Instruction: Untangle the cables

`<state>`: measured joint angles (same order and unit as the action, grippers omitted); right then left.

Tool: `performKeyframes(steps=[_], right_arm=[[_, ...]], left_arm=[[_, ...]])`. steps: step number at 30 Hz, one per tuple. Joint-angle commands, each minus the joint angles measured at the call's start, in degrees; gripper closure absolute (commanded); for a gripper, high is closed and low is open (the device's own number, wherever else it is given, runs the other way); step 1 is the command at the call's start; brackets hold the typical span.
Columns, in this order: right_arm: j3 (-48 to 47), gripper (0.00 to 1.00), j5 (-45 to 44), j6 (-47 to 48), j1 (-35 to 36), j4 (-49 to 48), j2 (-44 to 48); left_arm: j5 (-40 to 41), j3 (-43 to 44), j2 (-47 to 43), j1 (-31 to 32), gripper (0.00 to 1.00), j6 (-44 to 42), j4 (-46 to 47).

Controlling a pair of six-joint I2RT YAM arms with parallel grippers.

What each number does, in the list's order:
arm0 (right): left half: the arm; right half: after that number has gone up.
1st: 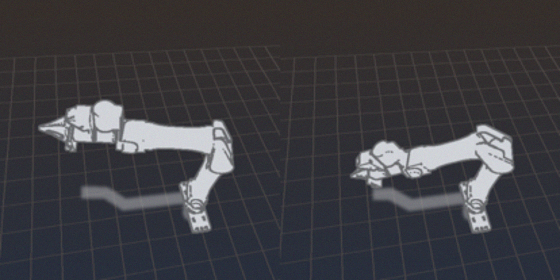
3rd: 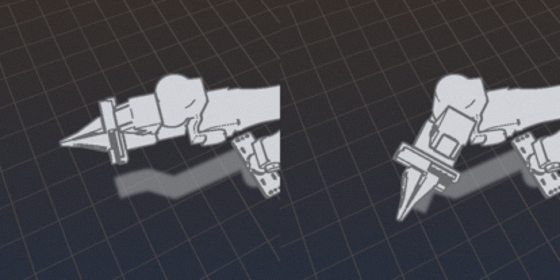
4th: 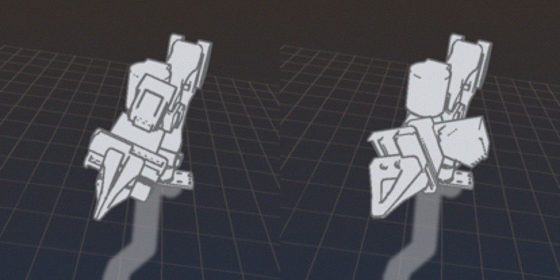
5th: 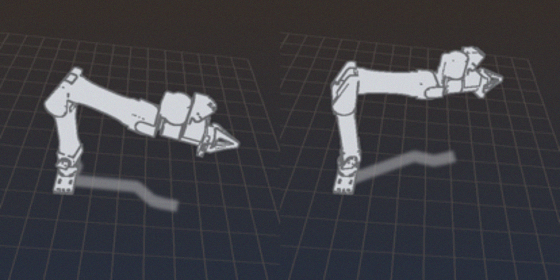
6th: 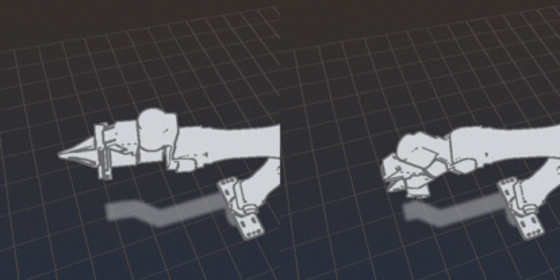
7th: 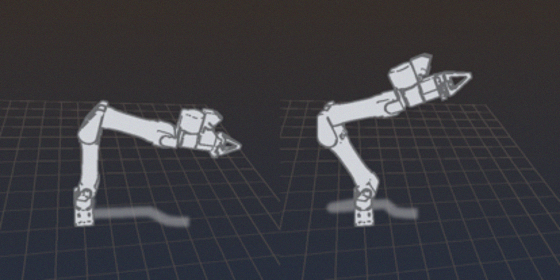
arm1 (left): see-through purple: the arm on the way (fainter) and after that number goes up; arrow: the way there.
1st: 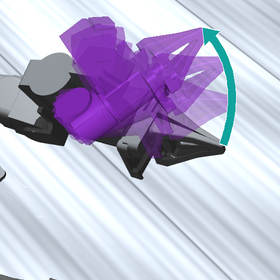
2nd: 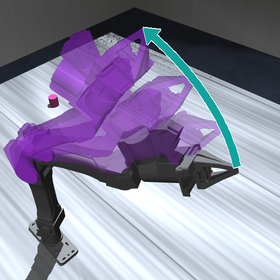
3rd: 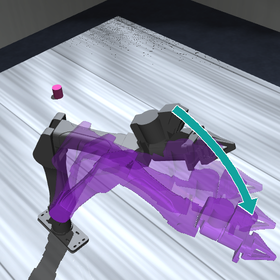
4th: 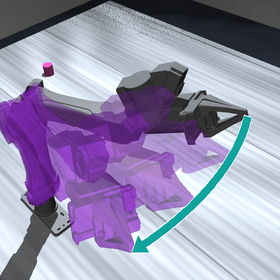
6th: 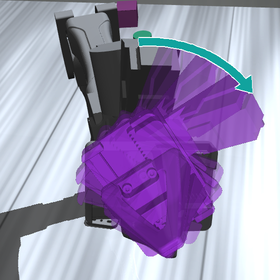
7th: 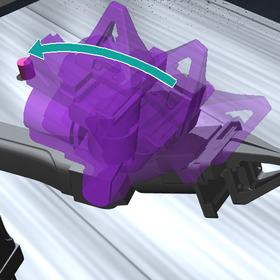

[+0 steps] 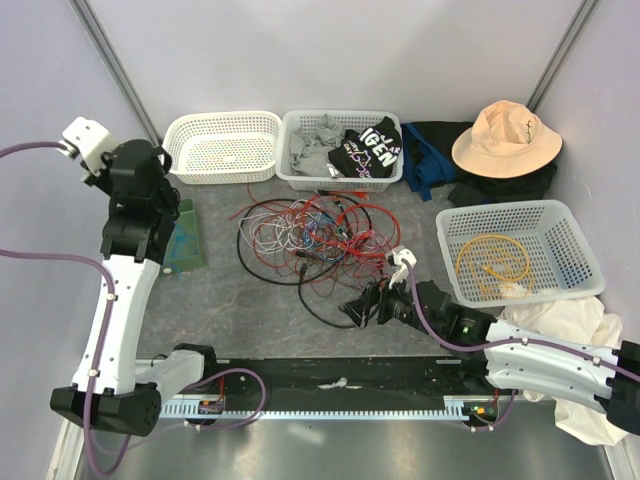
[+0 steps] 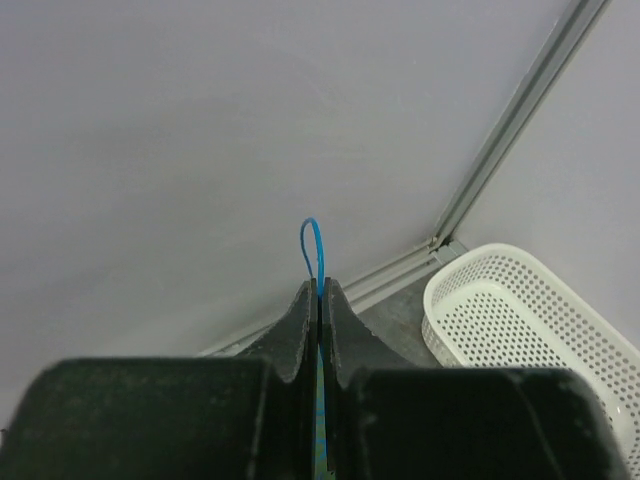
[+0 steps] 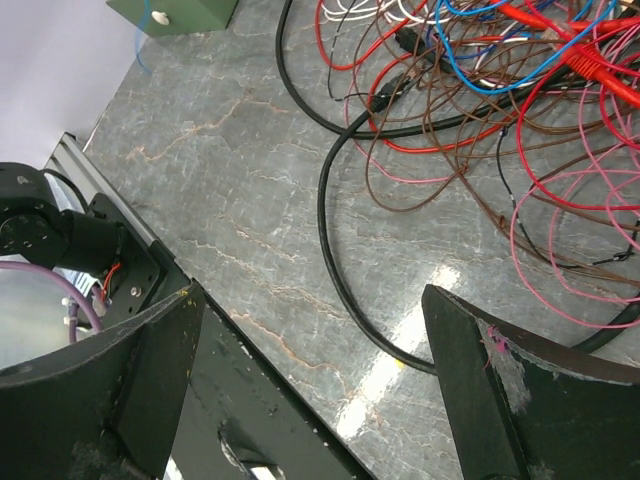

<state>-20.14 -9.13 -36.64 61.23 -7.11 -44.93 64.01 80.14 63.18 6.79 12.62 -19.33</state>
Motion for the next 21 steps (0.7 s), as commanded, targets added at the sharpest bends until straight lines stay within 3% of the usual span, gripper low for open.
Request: performKeyframes(steps=[1, 8, 21], right_arm=[[0.5, 0.02, 1.3, -1.4, -0.1, -2.1, 0.4], [1.2, 0.02, -1.4, -1.8, -0.1, -1.1, 2.4], [-1.7, 0.02, -2.4, -0.9, -0.1, -0.4, -1.7]], left_arm=[[-4.8, -7.8, 0.5, -1.2, 0.98, 13.7, -3.1], [-11.7, -13.6, 3.1, -6.3, 0.98, 21.0, -2.7], [-26.4, -24.8, 5.1, -25.0, 0.98, 26.5, -0.1]])
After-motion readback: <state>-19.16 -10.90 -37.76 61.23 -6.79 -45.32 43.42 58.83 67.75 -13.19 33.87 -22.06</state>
